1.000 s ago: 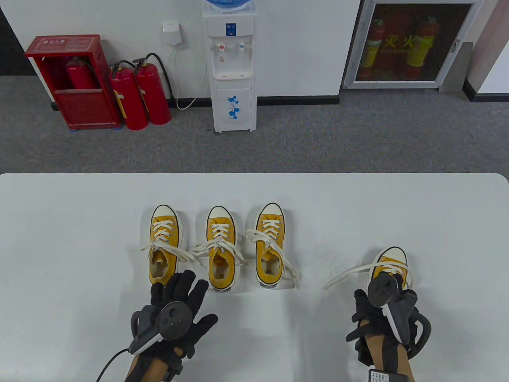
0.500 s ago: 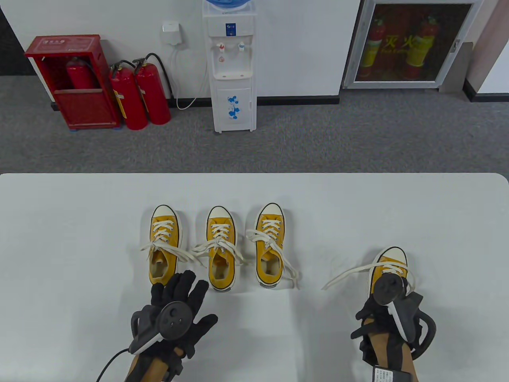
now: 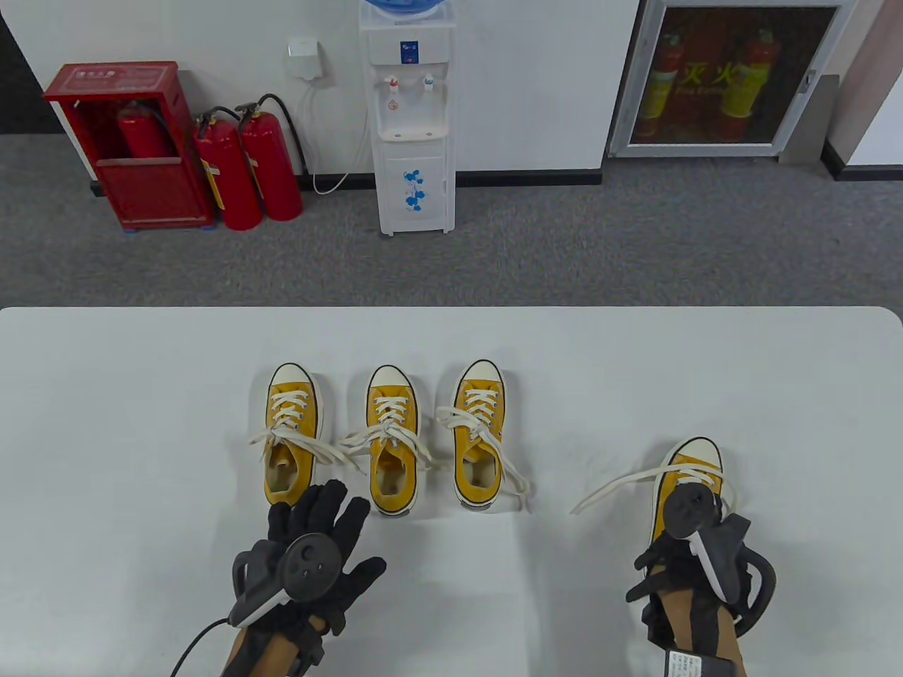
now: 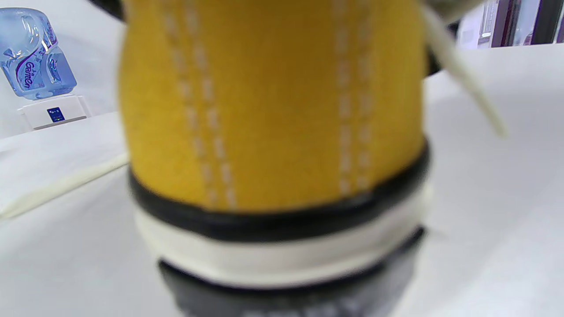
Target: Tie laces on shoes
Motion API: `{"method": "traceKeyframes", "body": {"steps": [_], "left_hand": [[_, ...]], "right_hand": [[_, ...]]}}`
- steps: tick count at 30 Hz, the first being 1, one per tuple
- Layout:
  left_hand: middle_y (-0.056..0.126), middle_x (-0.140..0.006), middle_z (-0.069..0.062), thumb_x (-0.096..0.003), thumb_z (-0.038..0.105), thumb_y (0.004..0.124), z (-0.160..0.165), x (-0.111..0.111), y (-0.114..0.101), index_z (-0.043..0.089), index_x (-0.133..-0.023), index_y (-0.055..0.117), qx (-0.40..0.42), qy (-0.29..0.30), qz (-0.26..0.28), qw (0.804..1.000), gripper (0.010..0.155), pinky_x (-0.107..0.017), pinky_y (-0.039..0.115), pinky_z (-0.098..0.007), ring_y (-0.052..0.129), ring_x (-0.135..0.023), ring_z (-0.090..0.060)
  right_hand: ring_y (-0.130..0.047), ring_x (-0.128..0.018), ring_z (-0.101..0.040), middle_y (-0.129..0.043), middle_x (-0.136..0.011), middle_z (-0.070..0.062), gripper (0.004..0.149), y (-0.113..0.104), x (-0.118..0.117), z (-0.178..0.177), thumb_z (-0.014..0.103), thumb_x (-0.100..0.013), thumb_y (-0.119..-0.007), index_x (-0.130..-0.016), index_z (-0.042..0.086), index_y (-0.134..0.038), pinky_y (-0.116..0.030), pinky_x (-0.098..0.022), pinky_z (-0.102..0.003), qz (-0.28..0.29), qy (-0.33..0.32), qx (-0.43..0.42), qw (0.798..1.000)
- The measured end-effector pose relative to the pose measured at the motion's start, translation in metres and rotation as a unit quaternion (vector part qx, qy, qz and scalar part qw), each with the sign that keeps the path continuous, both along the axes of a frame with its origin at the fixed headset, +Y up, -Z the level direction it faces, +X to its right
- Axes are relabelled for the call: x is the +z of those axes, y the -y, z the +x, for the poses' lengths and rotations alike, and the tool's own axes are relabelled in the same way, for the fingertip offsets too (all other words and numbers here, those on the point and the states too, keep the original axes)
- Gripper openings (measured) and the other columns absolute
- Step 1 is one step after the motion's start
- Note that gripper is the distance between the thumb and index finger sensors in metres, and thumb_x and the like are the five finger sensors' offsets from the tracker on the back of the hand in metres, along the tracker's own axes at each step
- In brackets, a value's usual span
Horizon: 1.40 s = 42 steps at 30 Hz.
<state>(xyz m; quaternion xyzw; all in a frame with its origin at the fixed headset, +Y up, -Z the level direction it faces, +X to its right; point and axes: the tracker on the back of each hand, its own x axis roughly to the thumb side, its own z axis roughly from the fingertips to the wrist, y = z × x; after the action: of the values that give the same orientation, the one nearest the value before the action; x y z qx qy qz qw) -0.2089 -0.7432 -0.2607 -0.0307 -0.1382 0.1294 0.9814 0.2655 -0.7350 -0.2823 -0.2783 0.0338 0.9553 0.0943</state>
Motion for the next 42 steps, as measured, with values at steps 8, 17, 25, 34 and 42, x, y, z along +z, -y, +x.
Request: {"method": "traceKeyframes", "body": {"steps": [8,17,25,34,42], "left_hand": [[0.021,-0.126,-0.008,-0.0434,0.074,0.060,0.000,0.000,0.000,0.033,-0.116,0.038,-0.001,0.001,-0.004,1.000,0.087,-0.074,0.019,-0.079,0.025,-0.118,-0.045],[0.021,-0.126,-0.008,-0.0435,0.074,0.060,0.000,-0.001,0.000,0.033,-0.116,0.037,-0.001,0.000,-0.006,1.000,0.086,-0.074,0.020,-0.079,0.026,-0.118,-0.045],[0.021,-0.126,-0.008,-0.0434,0.074,0.060,0.001,-0.001,0.000,0.033,-0.116,0.038,-0.001,0.001,-0.007,1.000,0.087,-0.074,0.020,-0.078,0.026,-0.118,-0.045],[0.021,-0.126,-0.008,-0.0434,0.074,0.060,0.001,-0.001,0.000,0.033,-0.116,0.038,0.000,0.000,-0.007,1.000,0.087,-0.074,0.020,-0.079,0.026,-0.118,-0.045],[0.021,-0.126,-0.008,-0.0436,0.074,0.060,0.000,-0.001,0.001,0.033,-0.116,0.037,0.000,-0.001,-0.006,1.000,0.087,-0.074,0.020,-0.079,0.025,-0.118,-0.045]], "right_hand": [[-0.081,-0.085,-0.043,-0.052,-0.110,-0.007,0.064,-0.004,-0.002,0.003,0.021,-0.042,-0.079,-0.103,0.033,-0.063,-0.073,-0.056,-0.050,0.007,-0.008,0.009,1.000],[-0.092,-0.067,-0.032,-0.076,-0.093,-0.006,0.062,-0.007,-0.004,0.005,0.021,-0.041,-0.082,-0.100,0.033,-0.071,-0.079,-0.045,-0.041,0.022,-0.023,0.041,0.999],[-0.099,-0.053,-0.023,-0.084,-0.085,-0.006,0.059,-0.006,-0.005,0.012,0.021,-0.040,-0.083,-0.098,0.029,-0.074,-0.084,-0.035,-0.036,0.043,-0.030,0.021,0.998],[-0.103,-0.033,-0.010,-0.082,-0.082,-0.009,0.056,-0.007,-0.007,0.014,0.025,-0.044,-0.081,-0.099,0.023,-0.073,-0.089,-0.020,-0.026,0.065,-0.044,-0.012,0.997],[-0.101,-0.027,-0.007,-0.082,-0.079,-0.012,0.050,-0.021,-0.002,0.011,0.026,-0.044,-0.081,-0.094,0.019,-0.079,-0.090,-0.016,-0.023,0.140,-0.041,0.005,0.989]]}}
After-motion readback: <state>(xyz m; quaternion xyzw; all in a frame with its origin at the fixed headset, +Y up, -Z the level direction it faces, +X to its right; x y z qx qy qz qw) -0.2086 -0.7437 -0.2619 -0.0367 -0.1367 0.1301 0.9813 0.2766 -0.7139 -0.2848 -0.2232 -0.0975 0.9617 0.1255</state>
